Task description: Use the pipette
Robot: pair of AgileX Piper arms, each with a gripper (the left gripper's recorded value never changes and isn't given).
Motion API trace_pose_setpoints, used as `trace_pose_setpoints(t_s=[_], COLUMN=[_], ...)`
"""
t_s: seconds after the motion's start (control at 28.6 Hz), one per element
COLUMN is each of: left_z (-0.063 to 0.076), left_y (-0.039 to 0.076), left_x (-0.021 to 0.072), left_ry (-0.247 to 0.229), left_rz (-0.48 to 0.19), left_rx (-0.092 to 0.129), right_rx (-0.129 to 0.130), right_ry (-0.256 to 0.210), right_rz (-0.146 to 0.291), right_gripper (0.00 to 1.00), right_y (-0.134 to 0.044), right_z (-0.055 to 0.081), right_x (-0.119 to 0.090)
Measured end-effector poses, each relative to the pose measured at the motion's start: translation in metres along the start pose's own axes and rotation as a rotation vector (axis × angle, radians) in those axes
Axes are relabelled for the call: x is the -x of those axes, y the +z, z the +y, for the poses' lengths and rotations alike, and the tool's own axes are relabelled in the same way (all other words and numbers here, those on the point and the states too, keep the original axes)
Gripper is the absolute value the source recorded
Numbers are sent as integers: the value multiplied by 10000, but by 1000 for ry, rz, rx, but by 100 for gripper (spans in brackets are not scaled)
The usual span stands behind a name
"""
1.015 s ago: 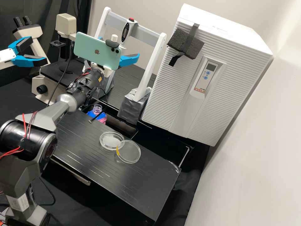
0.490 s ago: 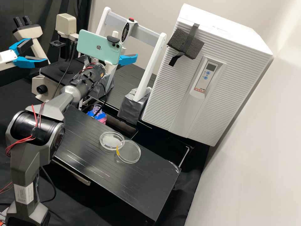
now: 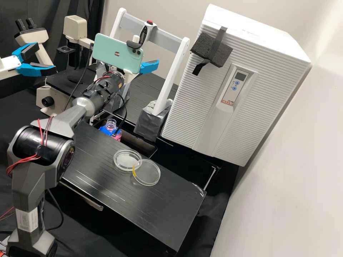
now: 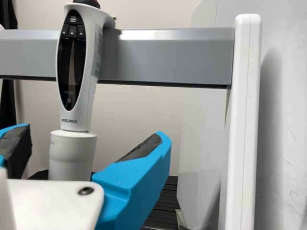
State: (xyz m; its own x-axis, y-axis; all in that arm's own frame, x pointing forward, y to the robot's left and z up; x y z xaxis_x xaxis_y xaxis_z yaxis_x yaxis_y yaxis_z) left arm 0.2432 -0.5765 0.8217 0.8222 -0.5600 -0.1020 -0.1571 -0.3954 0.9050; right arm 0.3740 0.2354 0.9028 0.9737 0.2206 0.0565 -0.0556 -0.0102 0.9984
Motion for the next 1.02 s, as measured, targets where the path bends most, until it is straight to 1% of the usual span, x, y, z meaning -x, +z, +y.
trace_pose_setpoints(t_s=[0.11, 0.32, 0.46, 0.56, 0.7, 0.74, 0.91, 1.02], left_z=[-4, -4, -4, -4, -4, -4, -4, -4], left_y=[-1, -1, -1, -1, -1, -1, -1, -1], left_x=[-1, -1, -1, -1, -1, -1, -1, -1], left_ry=[-2, -2, -2, -2, -2, -2, -2, -2], left_rz=[1, 1, 1, 1, 1, 1, 1, 1], left_rx=[0, 0, 0, 0, 0, 0, 0, 0], right_rx=[0, 0, -19, -17, 3, 3, -18, -16], right_ry=[-10, -13, -10, -11, -11, -14, -14, -14], right_rz=[-6, -7, -13, -14, -14, -15, -20, -19], right_gripper=[0, 0, 0, 0, 0, 0, 0, 0], right_y=[10, 11, 17, 17, 18, 19, 16, 13], right_z=[-5, -7, -5, -6, -6, -8, -14, -17], right_x=[-1, -1, -1, -1, -1, -1, 1, 1])
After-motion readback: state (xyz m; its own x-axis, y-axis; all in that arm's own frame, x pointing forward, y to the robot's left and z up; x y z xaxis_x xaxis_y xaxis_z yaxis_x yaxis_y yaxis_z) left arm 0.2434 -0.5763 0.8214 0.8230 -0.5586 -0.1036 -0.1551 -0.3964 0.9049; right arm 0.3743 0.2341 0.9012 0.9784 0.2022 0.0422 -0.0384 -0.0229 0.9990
